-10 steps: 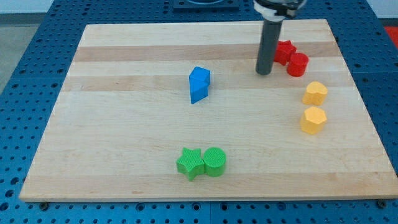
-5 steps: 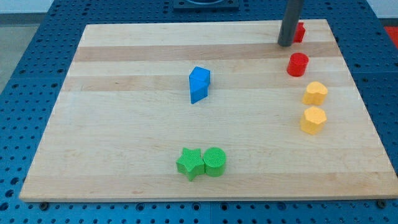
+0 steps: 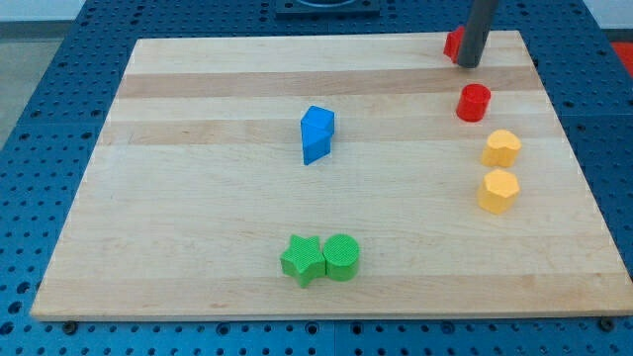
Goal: Move the red star away from the red circle
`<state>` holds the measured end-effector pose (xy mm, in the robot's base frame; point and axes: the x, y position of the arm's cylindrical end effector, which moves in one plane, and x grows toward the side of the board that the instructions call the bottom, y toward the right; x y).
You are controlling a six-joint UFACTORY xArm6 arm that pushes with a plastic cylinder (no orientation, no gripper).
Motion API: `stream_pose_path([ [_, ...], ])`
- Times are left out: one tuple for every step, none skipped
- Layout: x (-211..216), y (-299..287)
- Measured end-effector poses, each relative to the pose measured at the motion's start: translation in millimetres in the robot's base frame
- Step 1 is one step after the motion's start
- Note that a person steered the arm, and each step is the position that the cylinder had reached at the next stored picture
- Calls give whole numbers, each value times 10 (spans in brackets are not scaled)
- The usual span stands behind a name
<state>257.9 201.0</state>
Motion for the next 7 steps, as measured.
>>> stream_pose_path([
  [-110,16],
  [-76,81],
  [122,427],
  [474,723],
  [879,726],
  [1095,559],
  [1162,279],
])
